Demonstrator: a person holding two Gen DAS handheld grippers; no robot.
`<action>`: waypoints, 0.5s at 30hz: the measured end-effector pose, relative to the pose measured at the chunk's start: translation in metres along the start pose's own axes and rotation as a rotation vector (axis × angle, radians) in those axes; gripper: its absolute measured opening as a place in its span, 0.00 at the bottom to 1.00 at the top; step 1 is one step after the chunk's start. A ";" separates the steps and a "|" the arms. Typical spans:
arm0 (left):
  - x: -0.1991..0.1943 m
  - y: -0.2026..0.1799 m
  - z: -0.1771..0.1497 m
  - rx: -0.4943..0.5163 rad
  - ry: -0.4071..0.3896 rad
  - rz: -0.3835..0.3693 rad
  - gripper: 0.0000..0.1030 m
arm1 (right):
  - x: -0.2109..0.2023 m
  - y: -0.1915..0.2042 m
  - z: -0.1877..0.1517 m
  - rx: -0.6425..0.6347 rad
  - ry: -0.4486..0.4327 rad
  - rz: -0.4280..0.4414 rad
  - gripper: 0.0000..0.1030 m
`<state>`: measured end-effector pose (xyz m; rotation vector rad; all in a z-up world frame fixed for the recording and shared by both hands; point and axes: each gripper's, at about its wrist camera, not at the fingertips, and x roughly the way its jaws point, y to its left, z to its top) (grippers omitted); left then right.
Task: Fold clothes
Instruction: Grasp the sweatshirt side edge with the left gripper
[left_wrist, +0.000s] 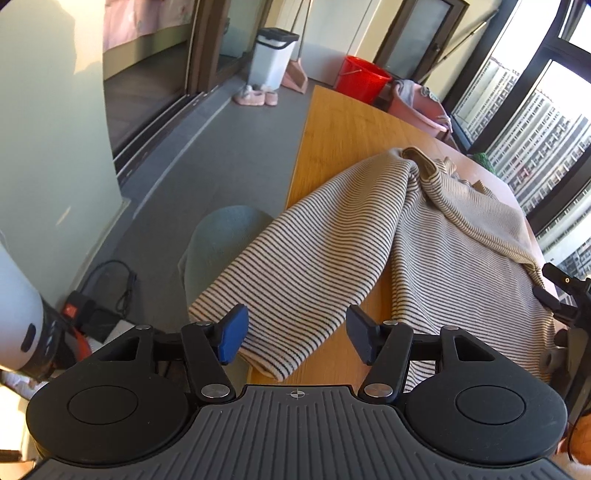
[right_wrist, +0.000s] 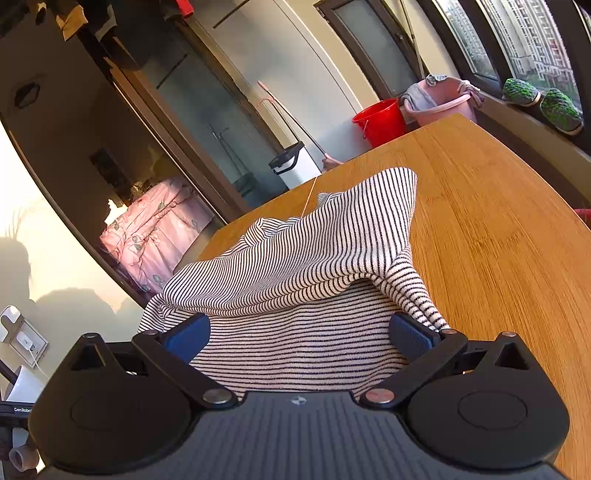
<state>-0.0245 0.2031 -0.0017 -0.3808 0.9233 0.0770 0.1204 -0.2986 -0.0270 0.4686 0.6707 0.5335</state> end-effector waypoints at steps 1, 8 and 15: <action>0.001 0.001 -0.001 -0.006 0.005 -0.002 0.61 | 0.000 0.000 0.000 -0.001 0.000 -0.001 1.00; 0.003 0.010 -0.004 -0.048 0.003 -0.026 0.61 | -0.001 0.000 0.000 0.007 -0.008 -0.002 1.00; 0.013 0.020 -0.004 -0.108 0.018 -0.024 0.61 | -0.002 -0.006 -0.002 0.041 -0.030 0.011 1.00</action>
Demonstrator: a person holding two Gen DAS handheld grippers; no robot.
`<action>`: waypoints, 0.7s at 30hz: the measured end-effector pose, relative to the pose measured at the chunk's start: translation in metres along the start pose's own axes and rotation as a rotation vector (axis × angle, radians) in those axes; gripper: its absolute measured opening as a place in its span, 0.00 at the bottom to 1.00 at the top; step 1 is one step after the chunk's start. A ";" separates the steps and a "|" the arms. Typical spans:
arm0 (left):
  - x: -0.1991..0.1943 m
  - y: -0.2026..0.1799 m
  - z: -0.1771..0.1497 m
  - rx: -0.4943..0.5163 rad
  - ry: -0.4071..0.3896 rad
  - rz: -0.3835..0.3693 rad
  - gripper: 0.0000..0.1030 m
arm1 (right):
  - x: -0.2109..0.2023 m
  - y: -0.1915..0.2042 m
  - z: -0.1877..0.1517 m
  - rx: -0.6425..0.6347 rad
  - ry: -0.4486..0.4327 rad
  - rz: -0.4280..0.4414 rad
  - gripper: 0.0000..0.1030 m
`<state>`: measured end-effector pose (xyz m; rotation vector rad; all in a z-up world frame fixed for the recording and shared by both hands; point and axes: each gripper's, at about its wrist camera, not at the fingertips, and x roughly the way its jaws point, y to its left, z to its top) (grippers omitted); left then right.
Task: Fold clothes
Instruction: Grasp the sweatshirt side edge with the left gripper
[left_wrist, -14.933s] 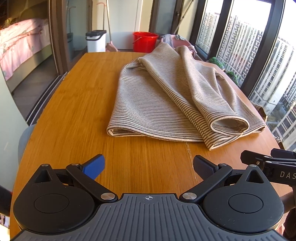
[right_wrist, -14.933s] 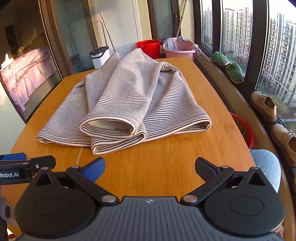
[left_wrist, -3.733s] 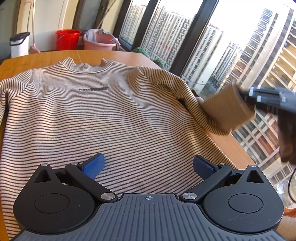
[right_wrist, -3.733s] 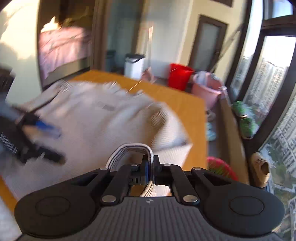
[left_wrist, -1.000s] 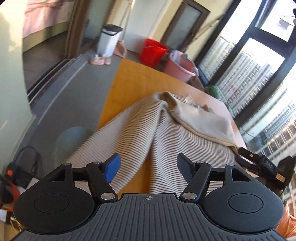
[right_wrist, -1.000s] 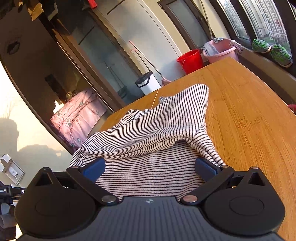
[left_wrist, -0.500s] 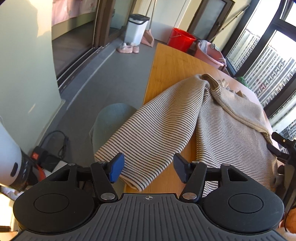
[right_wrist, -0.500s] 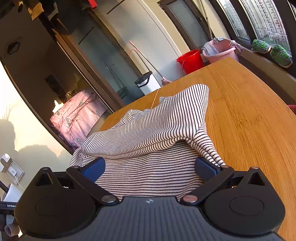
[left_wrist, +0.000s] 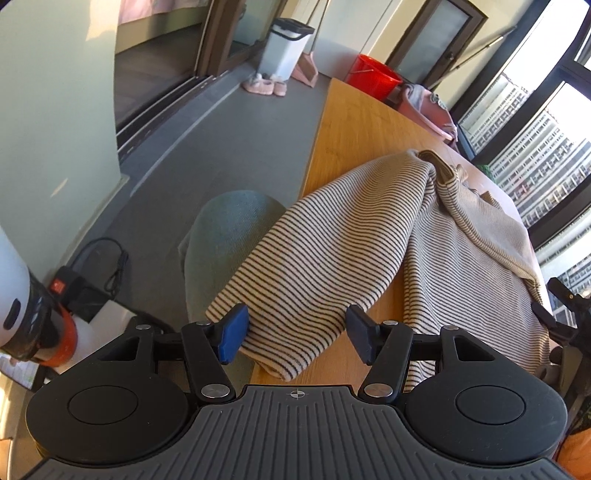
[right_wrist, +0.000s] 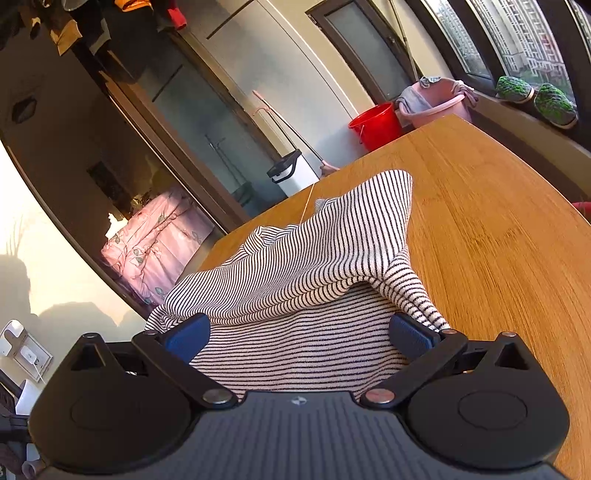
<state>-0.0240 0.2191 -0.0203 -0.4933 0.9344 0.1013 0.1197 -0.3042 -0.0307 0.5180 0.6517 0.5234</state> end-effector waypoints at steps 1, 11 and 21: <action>0.000 0.003 -0.001 -0.024 -0.003 0.004 0.61 | 0.000 0.000 0.000 0.001 0.000 0.001 1.00; -0.009 0.027 -0.002 -0.128 -0.002 0.040 0.72 | 0.000 0.001 0.000 0.006 -0.002 0.003 1.00; -0.010 -0.012 0.008 0.073 -0.086 0.009 0.16 | 0.000 -0.001 0.001 0.006 -0.002 0.004 1.00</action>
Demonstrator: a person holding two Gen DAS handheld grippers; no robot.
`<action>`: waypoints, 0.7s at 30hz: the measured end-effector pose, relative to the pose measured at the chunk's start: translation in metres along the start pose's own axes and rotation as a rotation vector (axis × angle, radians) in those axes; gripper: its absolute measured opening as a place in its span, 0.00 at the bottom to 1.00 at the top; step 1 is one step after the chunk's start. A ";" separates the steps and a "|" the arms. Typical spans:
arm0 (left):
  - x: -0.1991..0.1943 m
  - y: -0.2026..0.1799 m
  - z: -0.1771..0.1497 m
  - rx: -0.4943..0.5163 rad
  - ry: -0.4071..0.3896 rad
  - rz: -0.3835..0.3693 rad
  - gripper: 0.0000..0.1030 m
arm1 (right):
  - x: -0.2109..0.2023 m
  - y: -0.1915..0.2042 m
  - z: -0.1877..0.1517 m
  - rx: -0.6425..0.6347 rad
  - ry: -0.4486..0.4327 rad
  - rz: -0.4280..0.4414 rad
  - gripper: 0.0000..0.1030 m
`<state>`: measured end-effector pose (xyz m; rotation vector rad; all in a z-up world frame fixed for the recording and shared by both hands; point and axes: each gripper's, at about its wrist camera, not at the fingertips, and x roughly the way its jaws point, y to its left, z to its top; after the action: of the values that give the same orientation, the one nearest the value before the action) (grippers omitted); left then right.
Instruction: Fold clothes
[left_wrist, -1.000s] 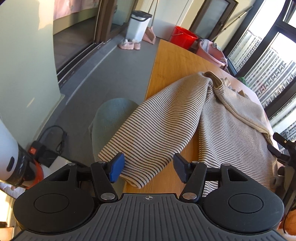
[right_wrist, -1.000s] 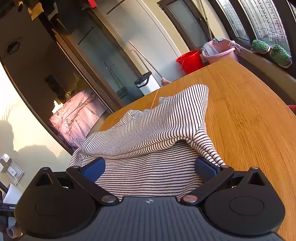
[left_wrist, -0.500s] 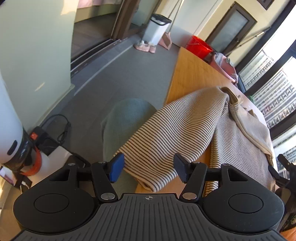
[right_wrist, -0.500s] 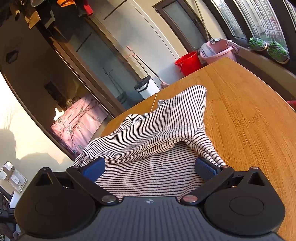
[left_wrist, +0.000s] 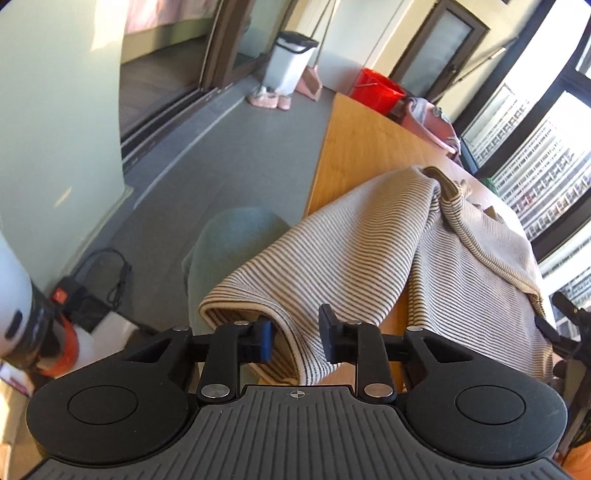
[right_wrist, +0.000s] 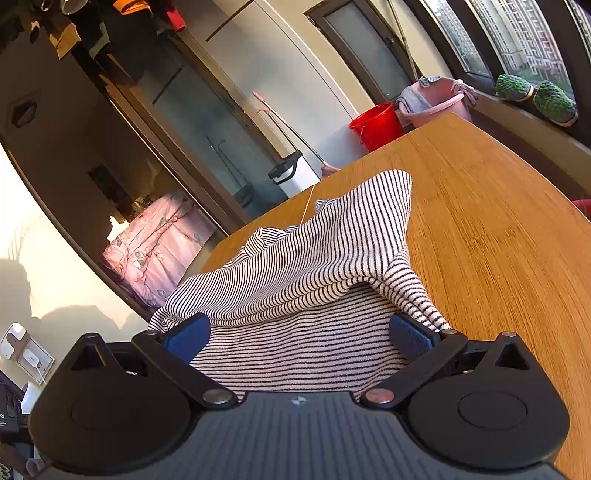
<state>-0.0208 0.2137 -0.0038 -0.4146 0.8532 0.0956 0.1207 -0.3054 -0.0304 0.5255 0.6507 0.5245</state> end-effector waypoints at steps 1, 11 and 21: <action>-0.003 -0.008 0.004 0.032 -0.023 -0.002 0.15 | 0.000 0.000 0.000 0.000 0.000 0.000 1.00; -0.023 -0.113 0.043 0.336 -0.220 -0.077 0.14 | 0.000 0.000 0.000 -0.012 0.010 -0.001 1.00; -0.001 -0.200 0.034 0.474 -0.218 -0.260 0.14 | 0.005 0.018 0.002 -0.160 0.106 -0.043 1.00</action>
<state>0.0518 0.0438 0.0807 -0.0630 0.5763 -0.2935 0.1202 -0.2891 -0.0207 0.3337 0.7130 0.5619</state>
